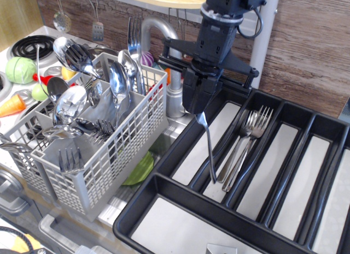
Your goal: Put fork from basket to tray
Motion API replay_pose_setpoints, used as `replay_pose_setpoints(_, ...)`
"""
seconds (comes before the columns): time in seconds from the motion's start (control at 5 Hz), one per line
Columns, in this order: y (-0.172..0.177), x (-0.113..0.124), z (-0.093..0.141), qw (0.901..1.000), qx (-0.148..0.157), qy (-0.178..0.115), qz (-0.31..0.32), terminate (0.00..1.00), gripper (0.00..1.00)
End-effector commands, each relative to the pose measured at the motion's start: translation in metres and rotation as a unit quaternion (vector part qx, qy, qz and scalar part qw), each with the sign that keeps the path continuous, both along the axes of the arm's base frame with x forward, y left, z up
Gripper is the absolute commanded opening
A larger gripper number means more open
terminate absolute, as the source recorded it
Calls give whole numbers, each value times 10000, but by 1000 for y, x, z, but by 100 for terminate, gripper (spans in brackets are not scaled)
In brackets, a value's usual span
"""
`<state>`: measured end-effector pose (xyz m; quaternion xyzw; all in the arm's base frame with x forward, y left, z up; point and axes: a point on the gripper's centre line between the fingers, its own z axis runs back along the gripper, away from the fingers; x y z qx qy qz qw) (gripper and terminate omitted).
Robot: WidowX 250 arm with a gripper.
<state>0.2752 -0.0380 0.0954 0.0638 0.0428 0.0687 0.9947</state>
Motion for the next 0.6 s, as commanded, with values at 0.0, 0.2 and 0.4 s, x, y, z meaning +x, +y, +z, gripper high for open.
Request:
replay_pose_setpoints(0.0,-1,5,-3,9999,-45,-147,-15,0,0)
replay_pose_setpoints(0.2,2,7,-14,9996,-275,114,-16,0,0)
replay_pose_setpoints(0.4,1,12,-29,9989,-328,318,-62,0,0)
